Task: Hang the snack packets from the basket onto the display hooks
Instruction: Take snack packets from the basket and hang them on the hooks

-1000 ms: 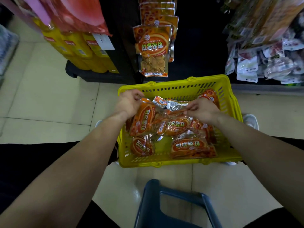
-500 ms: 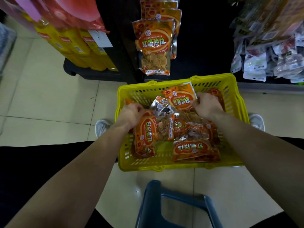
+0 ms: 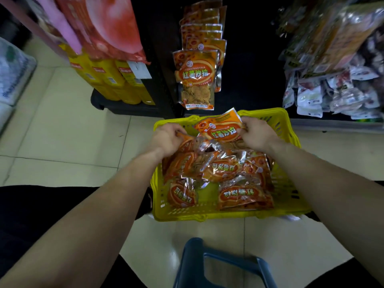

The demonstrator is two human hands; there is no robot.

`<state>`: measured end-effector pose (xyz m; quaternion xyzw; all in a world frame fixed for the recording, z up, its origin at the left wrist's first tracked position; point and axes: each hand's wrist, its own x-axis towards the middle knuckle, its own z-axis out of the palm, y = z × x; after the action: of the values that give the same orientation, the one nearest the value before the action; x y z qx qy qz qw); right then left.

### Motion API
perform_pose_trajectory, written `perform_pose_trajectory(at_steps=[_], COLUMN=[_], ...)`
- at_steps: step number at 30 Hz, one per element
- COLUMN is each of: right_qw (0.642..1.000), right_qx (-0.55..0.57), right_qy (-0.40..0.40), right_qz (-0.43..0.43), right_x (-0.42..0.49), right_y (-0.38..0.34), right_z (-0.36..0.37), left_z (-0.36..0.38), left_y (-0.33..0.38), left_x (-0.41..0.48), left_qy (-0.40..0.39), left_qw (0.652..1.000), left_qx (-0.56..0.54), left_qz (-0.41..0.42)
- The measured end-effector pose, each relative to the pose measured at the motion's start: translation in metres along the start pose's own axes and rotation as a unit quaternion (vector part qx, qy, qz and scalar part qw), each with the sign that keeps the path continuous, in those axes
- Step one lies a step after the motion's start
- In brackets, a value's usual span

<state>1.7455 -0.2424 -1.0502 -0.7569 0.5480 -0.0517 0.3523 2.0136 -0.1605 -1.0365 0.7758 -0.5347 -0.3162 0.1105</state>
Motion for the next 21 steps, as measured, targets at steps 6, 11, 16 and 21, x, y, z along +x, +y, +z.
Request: perform_pose_trajectory(at_steps=[6, 11, 16, 21], right_qw=[0.996, 0.992, 0.992, 0.994], right_qx=[-0.022, -0.029, -0.009, 0.03], right_qy=[0.03, 0.023, 0.032, 0.025], right_qz=[-0.087, -0.119, -0.119, -0.104], right_x=[-0.021, -0.052, -0.075, -0.082], right_y=[-0.048, -0.079, -0.082, -0.07], right_z=[-0.069, -0.13, -0.159, -0.153], left_z=[-0.068, -0.118, -0.139, -0.136], left_y=[0.036, 0.066, 0.084, 0.083], left_x=[-0.022, -0.045, -0.059, -0.055], left_qy=[0.06, 0.071, 0.09, 0.114], left_qw=[0.995, 0.989, 0.984, 0.978], left_qx=[0.015, 0.005, -0.02, -0.035], left_qz=[0.079, 0.131, 0.155, 0.171])
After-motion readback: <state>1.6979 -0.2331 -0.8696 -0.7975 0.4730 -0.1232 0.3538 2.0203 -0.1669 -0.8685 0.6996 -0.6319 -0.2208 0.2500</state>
